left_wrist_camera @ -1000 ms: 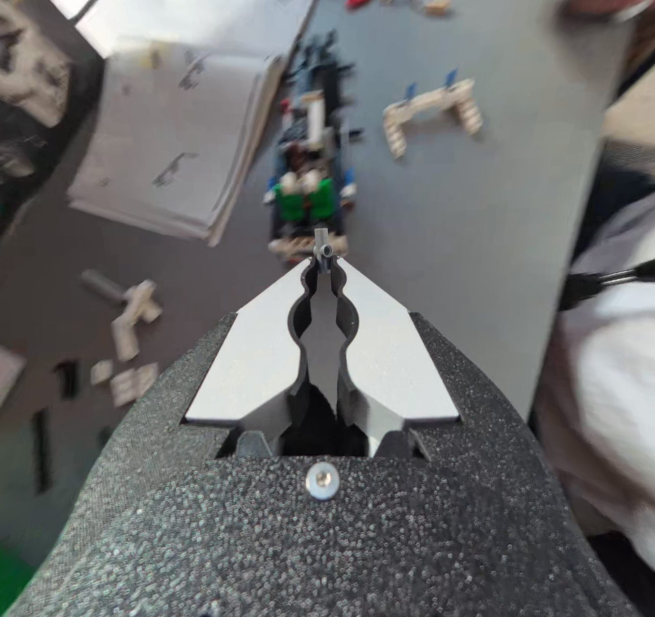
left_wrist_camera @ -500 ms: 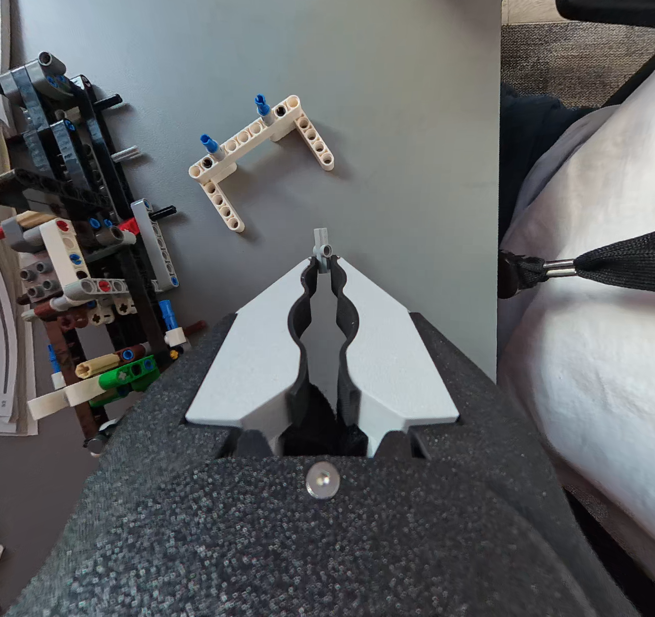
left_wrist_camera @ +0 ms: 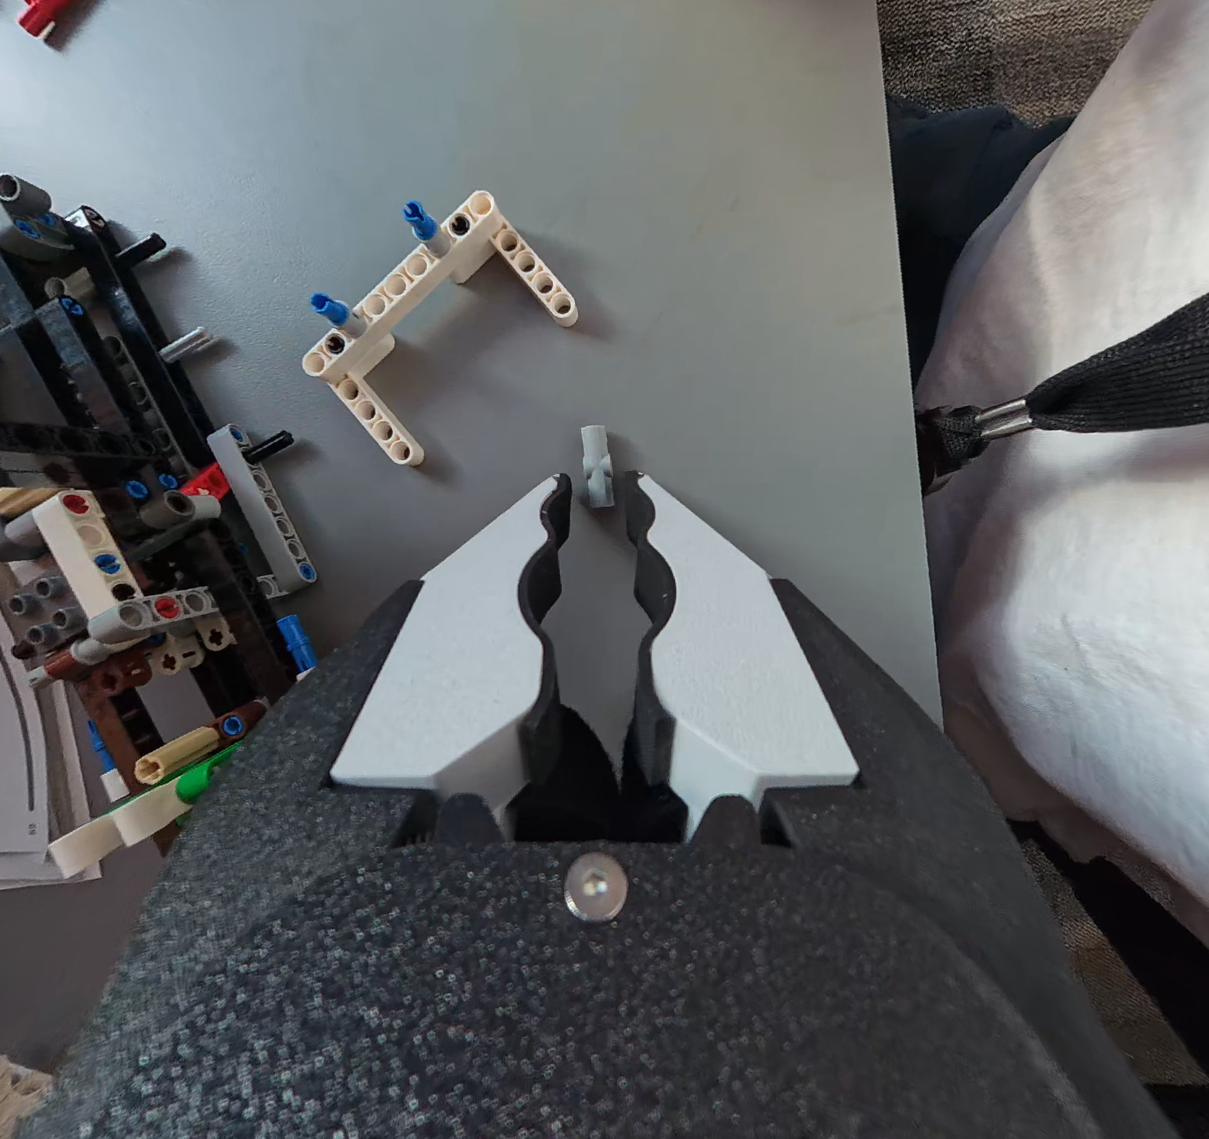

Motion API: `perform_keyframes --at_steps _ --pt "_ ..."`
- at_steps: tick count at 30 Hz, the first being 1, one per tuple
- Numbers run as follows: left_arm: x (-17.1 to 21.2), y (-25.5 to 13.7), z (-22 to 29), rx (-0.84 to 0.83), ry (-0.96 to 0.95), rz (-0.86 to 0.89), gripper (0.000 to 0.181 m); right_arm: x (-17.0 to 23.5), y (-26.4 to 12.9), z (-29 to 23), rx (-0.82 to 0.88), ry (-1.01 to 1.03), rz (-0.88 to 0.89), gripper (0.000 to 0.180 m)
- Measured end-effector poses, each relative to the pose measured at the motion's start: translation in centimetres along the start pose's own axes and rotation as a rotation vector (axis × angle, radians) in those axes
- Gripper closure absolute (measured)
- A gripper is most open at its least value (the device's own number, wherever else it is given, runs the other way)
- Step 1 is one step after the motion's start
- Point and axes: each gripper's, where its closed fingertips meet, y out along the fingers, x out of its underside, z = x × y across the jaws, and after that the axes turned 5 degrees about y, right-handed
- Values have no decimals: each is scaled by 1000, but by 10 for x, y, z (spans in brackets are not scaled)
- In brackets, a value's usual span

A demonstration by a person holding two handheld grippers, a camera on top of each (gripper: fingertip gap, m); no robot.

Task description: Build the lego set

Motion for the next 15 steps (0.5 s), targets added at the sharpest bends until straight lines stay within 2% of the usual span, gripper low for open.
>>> perform_keyframes --at_steps 6,9,12,15 --pt "-6 -12 -4 -17 -71 120 164 -4 -3 3 59 -60 21 156" --pt "-9 -28 -7 -58 -133 233 164 -20 -24 24 270 -195 65 161" --pt "-5 -44 -9 -105 -225 339 165 -25 -48 71 576 -280 -19 159" --pt "8 -53 -14 -175 -332 399 165 -28 -55 92 695 -343 -98 161"
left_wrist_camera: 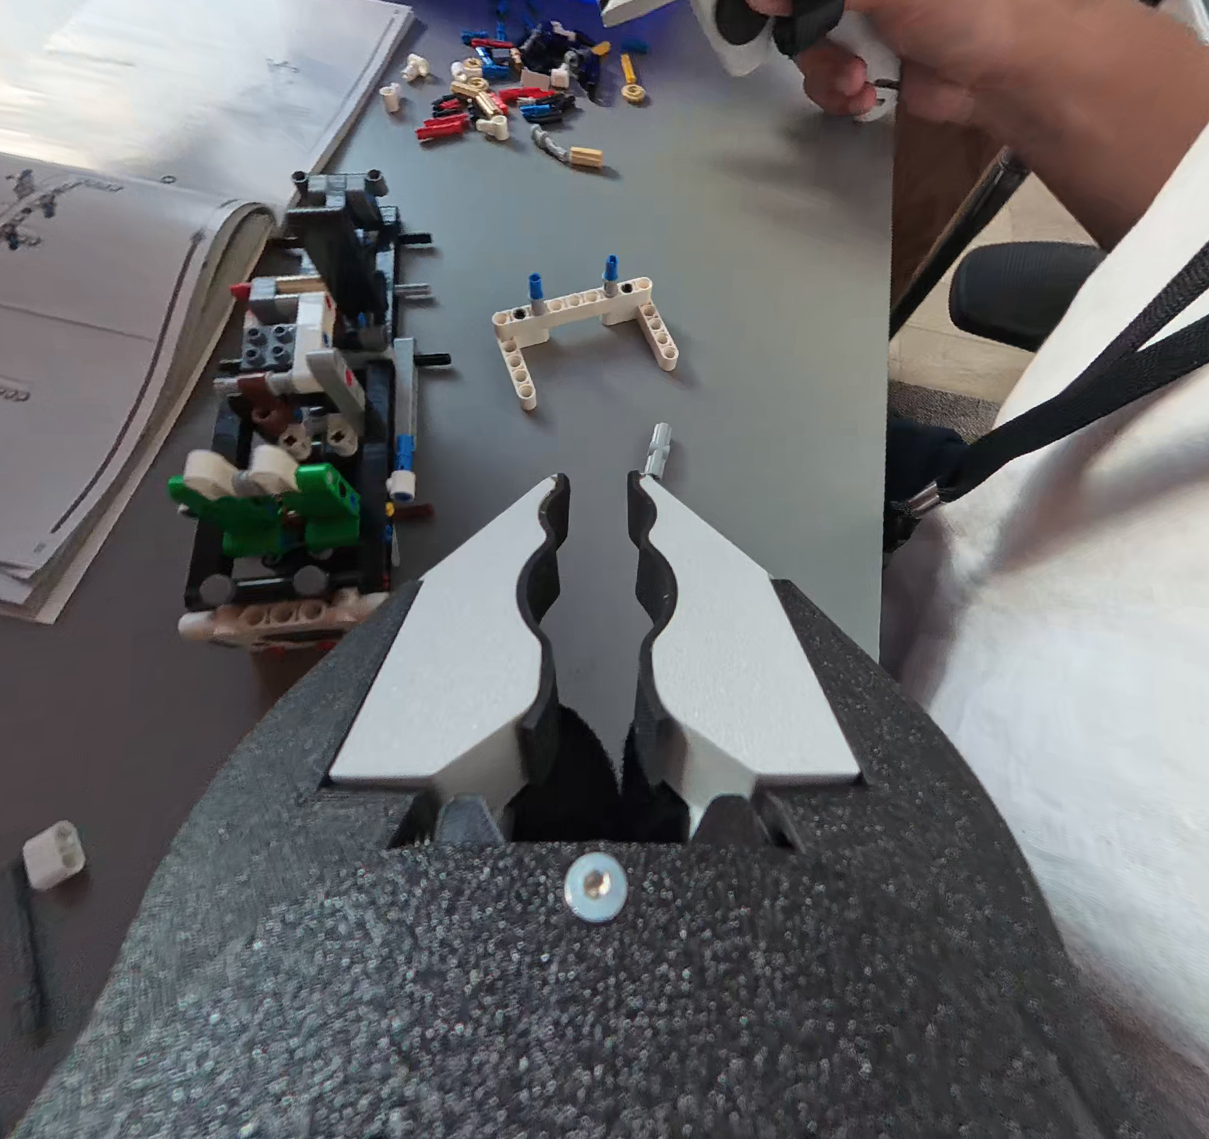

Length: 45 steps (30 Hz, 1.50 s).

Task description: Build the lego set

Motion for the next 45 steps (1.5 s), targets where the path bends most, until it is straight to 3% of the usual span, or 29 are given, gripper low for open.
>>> perform_keyframes --at_steps 4,6,18,28,31,34,38,40,45 --pt "17 -12 -9 -123 -88 35 167 10 -12 55 281 -31 -101 167" --pt "23 -16 -8 -141 -122 47 168 23 -14 69 339 -38 -152 166" --pt "33 -8 -9 -120 -139 20 170 37 -15 75 355 -62 -236 171" --pt "29 -14 -15 -148 -166 63 173 29 -14 70 355 -112 -204 176" --pt "32 -15 -12 -158 -135 43 173 11 -13 34 209 -158 -152 176" --pt "31 -17 -9 -166 -126 58 174 10 -8 -51 -155 -317 -128 177" --pt "27 -23 -7 -166 -155 101 174 40 -6 -149 -529 -432 -179 177" --pt "26 -26 -7 -172 -162 116 174 59 -2 -169 -587 -451 -247 177" --pt "28 -30 -1 -189 -149 116 174 82 10 -176 -541 -560 -319 177"
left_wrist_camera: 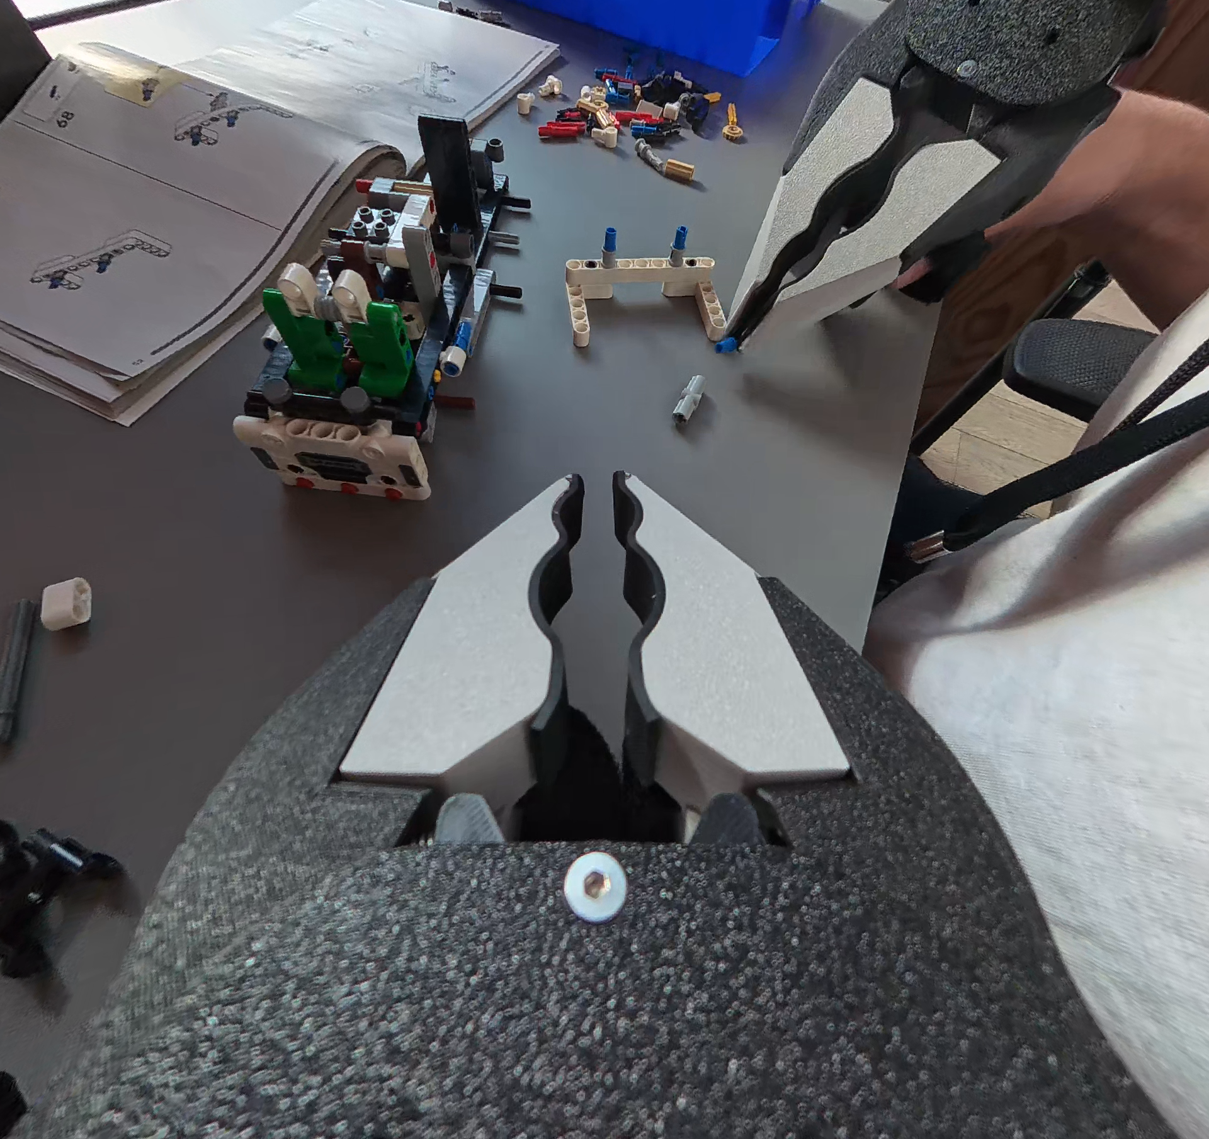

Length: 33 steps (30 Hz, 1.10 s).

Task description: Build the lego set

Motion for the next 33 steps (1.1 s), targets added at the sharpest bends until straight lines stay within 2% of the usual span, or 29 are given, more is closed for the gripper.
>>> perform_keyframes --at_steps 3,9,11,14,16,18,20,21,26,33 --pt "4 -1 3 -6 19 -16 174 7 6 0 33 -40 -50 177" --pt "2 -3 6 1 21 -3 174 4 4 1 50 -25 -25 174" --pt "2 -2 5 3 20 -3 174 -5 -6 2 29 7 52 174" --pt "2 -1 4 6 26 -7 174 -22 -43 20 -1 136 250 174" --pt "2 0 3 4 25 -11 174 -13 -70 67 158 253 275 173" --pt "1 2 2 9 23 -10 174 11 -93 125 429 347 219 169" --pt "-1 4 1 14 20 -5 174 35 -105 161 624 381 136 169" --pt "-2 5 0 17 20 -5 174 42 -105 171 665 402 106 170" --pt "-2 11 -2 37 15 -22 174 45 -77 181 602 457 55 172" --pt "-1 17 -3 59 7 -46 174 51 -68 181 566 466 12 175"
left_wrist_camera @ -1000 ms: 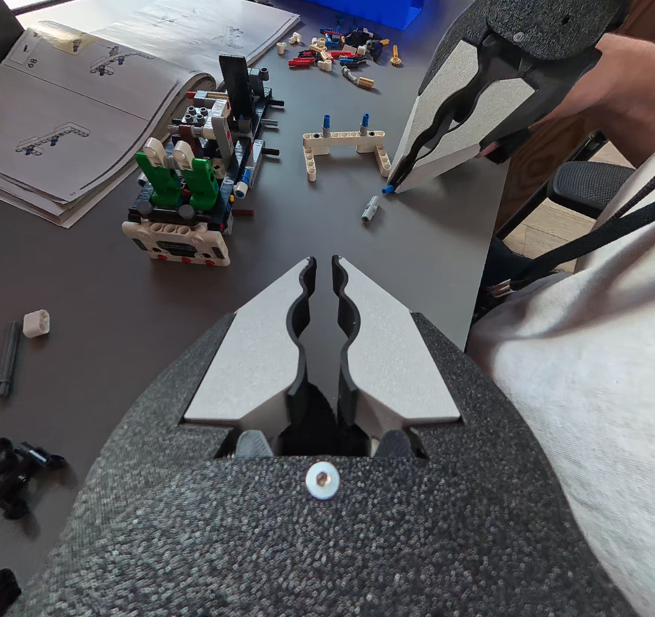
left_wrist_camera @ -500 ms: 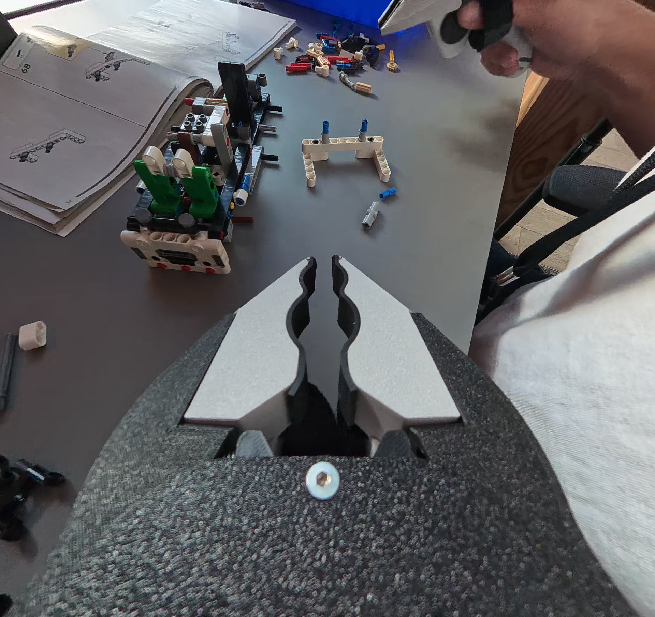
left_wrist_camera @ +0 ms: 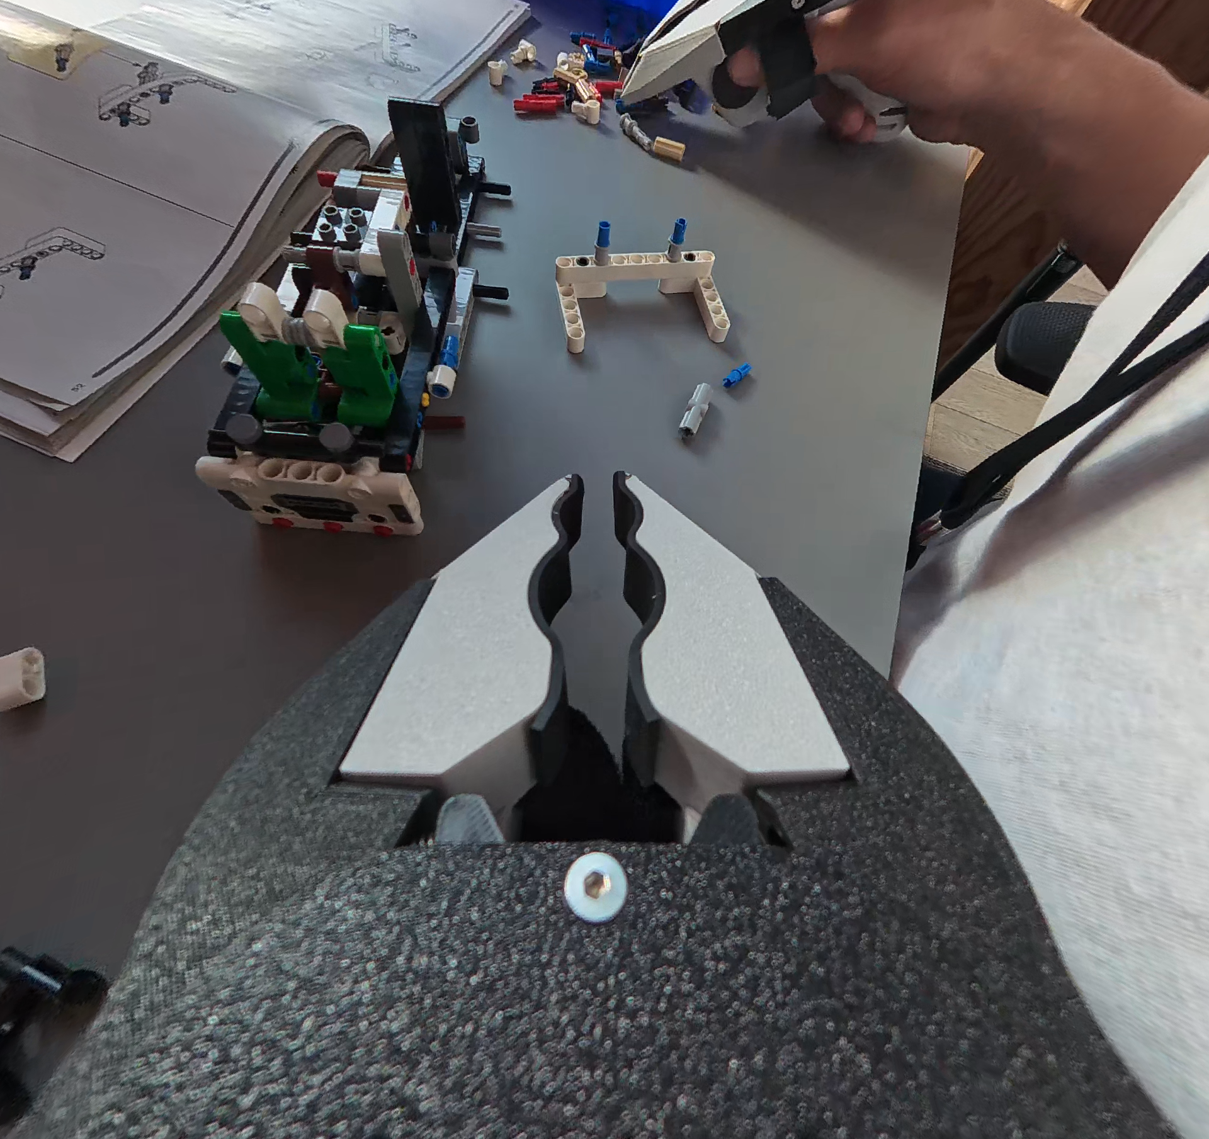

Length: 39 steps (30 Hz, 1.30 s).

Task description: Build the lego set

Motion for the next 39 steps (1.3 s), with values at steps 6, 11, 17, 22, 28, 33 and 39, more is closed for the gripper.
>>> perform_keyframes --at_steps 6,11,17,22,28,33,39 --pt "-3 2 -3 18 -19 11 174 4 -1 0 17 -23 -10 174" --pt "-4 3 -3 23 -20 12 174 5 -2 1 22 -29 -15 175" --pt "-4 3 -1 18 -14 10 174 3 -4 0 31 -57 6 177" --pt "-6 2 -2 7 -11 10 174 -11 -15 -16 -24 -95 94 178" --pt "-5 5 -1 16 -4 -26 174 -20 -26 -54 -138 -226 212 178" --pt "-8 13 -2 27 2 -39 174 -16 -34 -93 -284 -329 229 180" --pt "-12 26 3 80 12 -32 174 -14 -44 -150 -495 -416 244 180"
